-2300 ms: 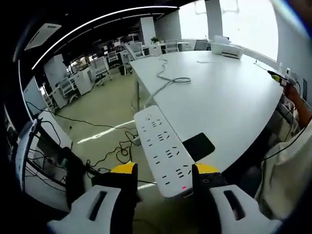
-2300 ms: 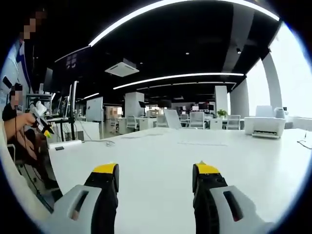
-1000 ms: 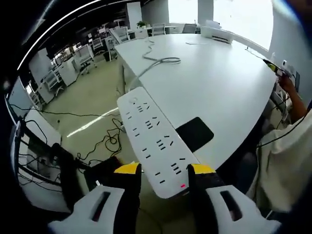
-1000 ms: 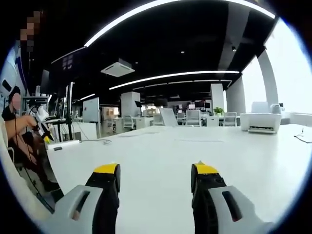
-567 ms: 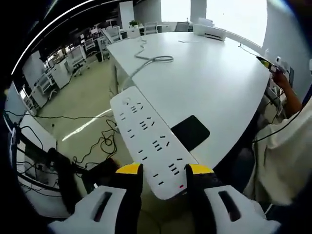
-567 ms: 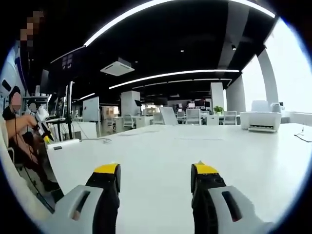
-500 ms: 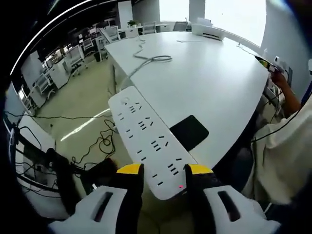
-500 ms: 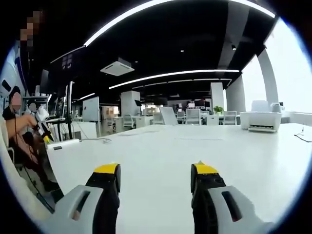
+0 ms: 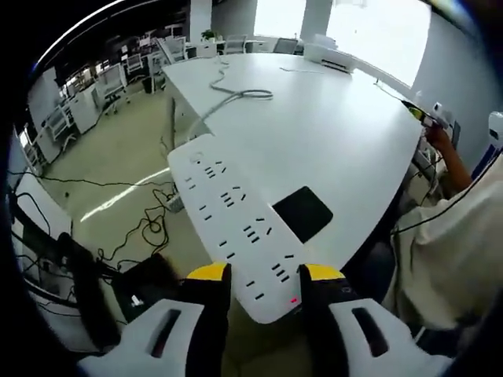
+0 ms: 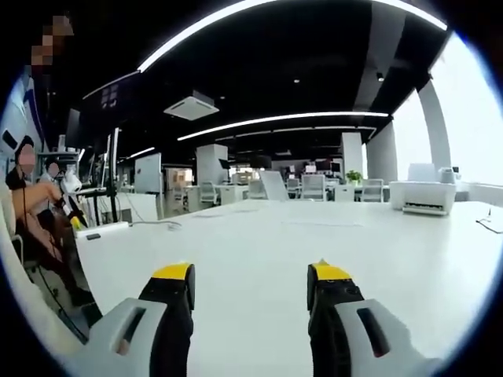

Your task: Pick up the power strip scattered on the table, fix it on the side mounting bracket of the table, and press the switch

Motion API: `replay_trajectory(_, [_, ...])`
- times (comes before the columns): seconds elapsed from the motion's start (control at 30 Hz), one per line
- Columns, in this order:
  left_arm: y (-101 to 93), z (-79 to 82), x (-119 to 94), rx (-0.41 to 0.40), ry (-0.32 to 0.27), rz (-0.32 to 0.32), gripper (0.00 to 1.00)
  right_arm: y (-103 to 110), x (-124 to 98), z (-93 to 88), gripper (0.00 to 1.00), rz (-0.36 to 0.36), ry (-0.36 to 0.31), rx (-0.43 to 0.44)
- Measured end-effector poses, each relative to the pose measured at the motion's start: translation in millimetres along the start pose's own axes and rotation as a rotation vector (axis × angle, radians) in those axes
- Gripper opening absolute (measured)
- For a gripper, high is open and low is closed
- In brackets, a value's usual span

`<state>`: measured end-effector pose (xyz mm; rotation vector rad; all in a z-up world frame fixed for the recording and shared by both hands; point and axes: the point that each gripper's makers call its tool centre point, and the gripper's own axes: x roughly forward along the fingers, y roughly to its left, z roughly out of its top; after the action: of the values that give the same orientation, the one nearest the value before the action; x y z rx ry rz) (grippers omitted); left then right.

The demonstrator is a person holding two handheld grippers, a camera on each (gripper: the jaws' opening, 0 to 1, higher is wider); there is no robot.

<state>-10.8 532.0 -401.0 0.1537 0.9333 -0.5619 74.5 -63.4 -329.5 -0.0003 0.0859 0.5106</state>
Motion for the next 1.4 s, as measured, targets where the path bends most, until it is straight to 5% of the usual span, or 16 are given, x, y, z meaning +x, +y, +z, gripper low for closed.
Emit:
replay_trajectory(0.57, [-0.5,0.7,1,-0.018,0.079,-0.003,0.39,13,14,14.2,0.52,0.034,-0.019,-0.002])
replay_trajectory(1.4, [1.3,-0.4,1,-0.007,0.146,0.006,0.40,18,35,34.0,0.36,0.078,-0.029,-0.008])
